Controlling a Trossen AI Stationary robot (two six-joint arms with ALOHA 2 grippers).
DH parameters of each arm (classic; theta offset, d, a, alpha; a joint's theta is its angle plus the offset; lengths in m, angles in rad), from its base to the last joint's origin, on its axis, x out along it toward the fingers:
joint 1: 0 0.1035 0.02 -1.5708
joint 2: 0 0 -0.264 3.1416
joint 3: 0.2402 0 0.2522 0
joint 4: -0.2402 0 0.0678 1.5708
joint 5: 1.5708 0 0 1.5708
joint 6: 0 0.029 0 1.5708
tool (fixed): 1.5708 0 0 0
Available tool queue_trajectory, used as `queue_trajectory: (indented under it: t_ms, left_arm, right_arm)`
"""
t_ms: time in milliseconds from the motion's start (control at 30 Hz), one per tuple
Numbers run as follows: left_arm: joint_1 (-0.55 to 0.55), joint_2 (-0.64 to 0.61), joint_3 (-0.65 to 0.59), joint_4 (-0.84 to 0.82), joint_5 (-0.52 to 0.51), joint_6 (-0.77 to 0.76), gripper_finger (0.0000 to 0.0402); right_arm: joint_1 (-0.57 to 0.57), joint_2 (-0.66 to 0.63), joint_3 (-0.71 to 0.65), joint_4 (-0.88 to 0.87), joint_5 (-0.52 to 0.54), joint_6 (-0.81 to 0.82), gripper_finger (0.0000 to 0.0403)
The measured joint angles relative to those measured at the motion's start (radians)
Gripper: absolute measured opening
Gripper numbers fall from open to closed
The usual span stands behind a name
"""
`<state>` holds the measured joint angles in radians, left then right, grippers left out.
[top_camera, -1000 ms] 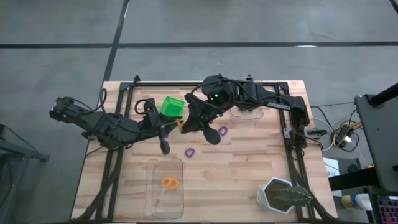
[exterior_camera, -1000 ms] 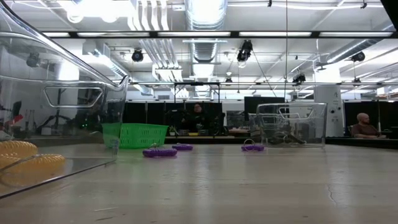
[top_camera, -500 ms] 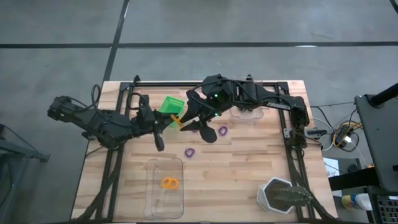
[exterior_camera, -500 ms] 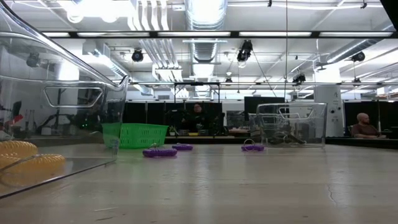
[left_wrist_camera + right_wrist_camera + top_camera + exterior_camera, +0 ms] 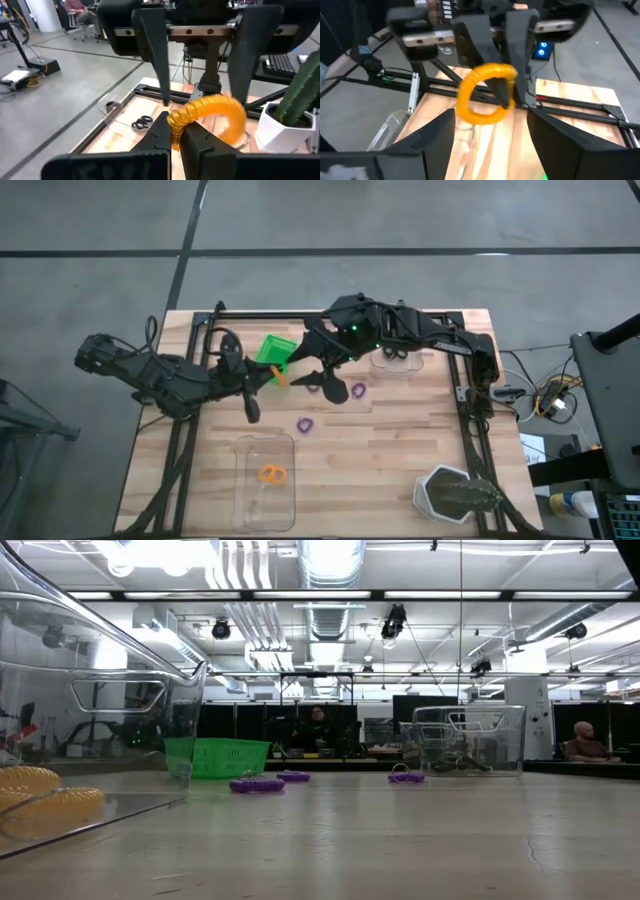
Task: Sort spring keychains
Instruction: Put the yellow spring keychain into the bottom transparent bin
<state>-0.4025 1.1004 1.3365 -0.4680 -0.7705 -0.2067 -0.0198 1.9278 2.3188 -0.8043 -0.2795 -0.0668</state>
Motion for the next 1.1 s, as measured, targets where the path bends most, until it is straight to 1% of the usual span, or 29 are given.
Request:
queue_trajectory:
  t_ms: [67, 167, 300, 533, 633, 733, 833, 967, 1100]
  left_arm:
    - [-0.001, 0.000, 0.000, -0.014, 0.008, -0.026, 0.0011]
    - [-0.001, -0.003, 0.000, -0.058, 0.052, -0.087, 0.0011]
    - [-0.001, -0.005, 0.000, -0.141, 0.167, -0.222, 0.0011]
    - [-0.019, 0.022, 0.000, -0.355, 0.370, -0.477, 0.0011]
    - [-0.039, 0.053, 0.000, -0.453, 0.433, -0.538, 0.0012]
    - [-0.057, 0.092, -0.004, -0.528, 0.499, -0.564, 0.0013]
    - [-0.069, 0.125, -0.035, -0.546, 0.563, -0.568, 0.0014]
    - [-0.072, 0.176, -0.083, -0.518, 0.660, -0.610, 0.0013]
    - [-0.088, 0.220, -0.134, -0.485, 0.694, -0.641, 0.0012]
  right_arm:
    - [-0.007, -0.001, 0.000, -0.010, 0.004, 0.000, 0.0249]
    - [-0.013, -0.001, 0.000, -0.027, 0.027, -0.010, 0.0259]
    - [-0.020, -0.002, 0.000, -0.075, 0.076, -0.021, 0.0265]
    - [-0.035, 0.001, -0.012, -0.135, 0.101, -0.037, 0.0262]
    - [-0.035, 0.003, -0.025, -0.135, 0.100, -0.038, 0.0259]
    - [-0.036, 0.003, -0.042, -0.135, 0.100, -0.038, 0.0258]
    - [-0.036, 0.003, -0.061, -0.144, 0.100, -0.042, 0.0260]
    - [-0.038, 0.003, -0.096, -0.163, 0.100, -0.044, 0.0258]
    - [-0.040, 0.003, -0.121, -0.200, 0.100, -0.041, 0.0251]
